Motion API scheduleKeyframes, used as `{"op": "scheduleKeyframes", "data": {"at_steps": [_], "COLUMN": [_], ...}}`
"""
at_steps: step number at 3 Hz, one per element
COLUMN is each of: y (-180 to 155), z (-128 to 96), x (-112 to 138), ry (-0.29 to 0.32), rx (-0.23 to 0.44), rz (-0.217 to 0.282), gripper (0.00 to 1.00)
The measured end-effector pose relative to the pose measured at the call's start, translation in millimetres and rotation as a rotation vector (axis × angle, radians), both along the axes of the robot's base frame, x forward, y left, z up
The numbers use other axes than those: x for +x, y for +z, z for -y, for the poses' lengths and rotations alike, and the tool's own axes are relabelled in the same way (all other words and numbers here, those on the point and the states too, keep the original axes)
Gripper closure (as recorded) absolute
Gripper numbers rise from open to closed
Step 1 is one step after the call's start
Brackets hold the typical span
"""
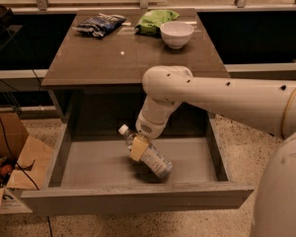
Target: Place blue plastic bottle into top drawer
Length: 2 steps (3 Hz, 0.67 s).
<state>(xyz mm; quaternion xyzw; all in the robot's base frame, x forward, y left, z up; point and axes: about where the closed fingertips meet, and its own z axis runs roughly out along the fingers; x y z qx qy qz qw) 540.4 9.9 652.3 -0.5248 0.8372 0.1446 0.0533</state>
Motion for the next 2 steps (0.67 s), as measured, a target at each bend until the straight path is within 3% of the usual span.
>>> {"op": "scheduleKeyframes", "data": {"at_steps": [2], "y": [-2.1], "z": [0.4], "x": [-1.2], "ry": [-0.005], "rx": [-0.003], "rz": [-0.006], "gripper": [0.01]}}
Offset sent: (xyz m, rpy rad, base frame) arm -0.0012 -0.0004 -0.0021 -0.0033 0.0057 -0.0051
